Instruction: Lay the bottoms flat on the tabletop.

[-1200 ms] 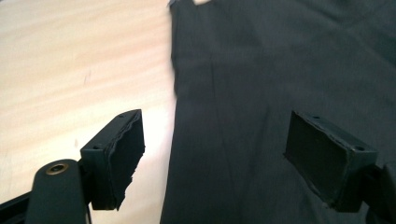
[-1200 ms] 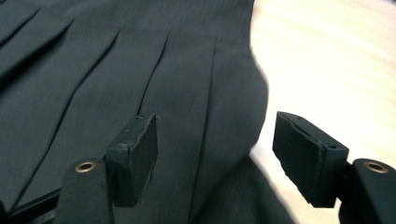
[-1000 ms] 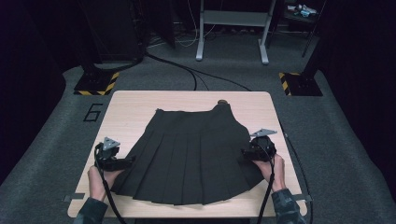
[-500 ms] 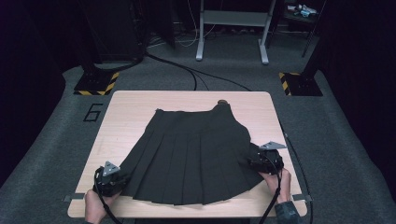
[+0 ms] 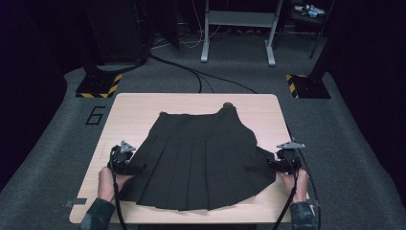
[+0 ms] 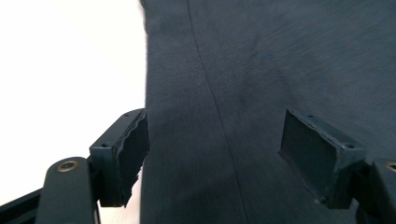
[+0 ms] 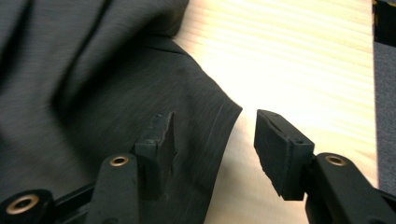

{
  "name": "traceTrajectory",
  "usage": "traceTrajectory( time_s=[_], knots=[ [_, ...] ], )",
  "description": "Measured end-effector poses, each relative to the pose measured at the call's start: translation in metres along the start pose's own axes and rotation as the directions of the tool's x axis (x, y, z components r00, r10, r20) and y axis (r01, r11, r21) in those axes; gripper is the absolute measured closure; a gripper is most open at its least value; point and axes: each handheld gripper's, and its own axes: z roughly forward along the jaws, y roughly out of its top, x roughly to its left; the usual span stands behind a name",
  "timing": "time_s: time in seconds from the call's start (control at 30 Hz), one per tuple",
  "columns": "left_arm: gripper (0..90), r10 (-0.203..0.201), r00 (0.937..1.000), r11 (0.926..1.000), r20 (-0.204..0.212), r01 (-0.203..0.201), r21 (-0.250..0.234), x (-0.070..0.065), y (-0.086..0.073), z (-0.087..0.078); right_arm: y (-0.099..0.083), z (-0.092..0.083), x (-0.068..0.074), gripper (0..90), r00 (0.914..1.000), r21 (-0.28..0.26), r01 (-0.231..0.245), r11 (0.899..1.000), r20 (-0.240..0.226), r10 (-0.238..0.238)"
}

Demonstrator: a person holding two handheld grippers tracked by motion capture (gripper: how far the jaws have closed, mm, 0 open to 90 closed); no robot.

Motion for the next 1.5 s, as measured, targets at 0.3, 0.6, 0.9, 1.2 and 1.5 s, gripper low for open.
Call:
traceTrajectory(
  time_s=[0.3, 0.6, 0.9, 1.2, 1.5],
  knots=[
    [25.5, -0.052, 0.9986, 0.9982, 0.005, 0.052, 0.030, -0.004, -0.010, 0.025, 0.000, 0.018, -0.004, 87.5, 0.9991, 0.045, -0.029, 0.999, 0.031, 0.028],
    [26.2, -0.091, 0.9954, 0.9958, -0.028, 0.091, -0.012, -0.009, -0.015, 0.025, -0.031, -0.018, -0.019, 88.3, 0.9845, 0.078, -0.114, 0.990, 0.143, 0.102],
    [26.5, -0.099, 0.9946, 0.9947, -0.031, 0.098, -0.031, -0.010, -0.018, 0.024, -0.054, -0.044, -0.025, 69.3, 0.9741, 0.120, -0.174, 0.977, 0.167, 0.153],
    [21.1, -0.078, 0.9970, 0.9968, -0.002, 0.078, -0.017, -0.010, -0.014, 0.024, -0.012, -0.052, 0.009, 38.1, 0.9993, -0.034, -0.022, 0.999, 0.029, 0.023],
    [21.6, -0.104, 0.9946, 0.9937, 0.003, 0.104, -0.043, -0.012, -0.021, 0.024, 0.011, 0.017, 0.054, 66.5, 0.9917, 0.118, 0.071, 0.990, -0.116, -0.057]
  ],
)
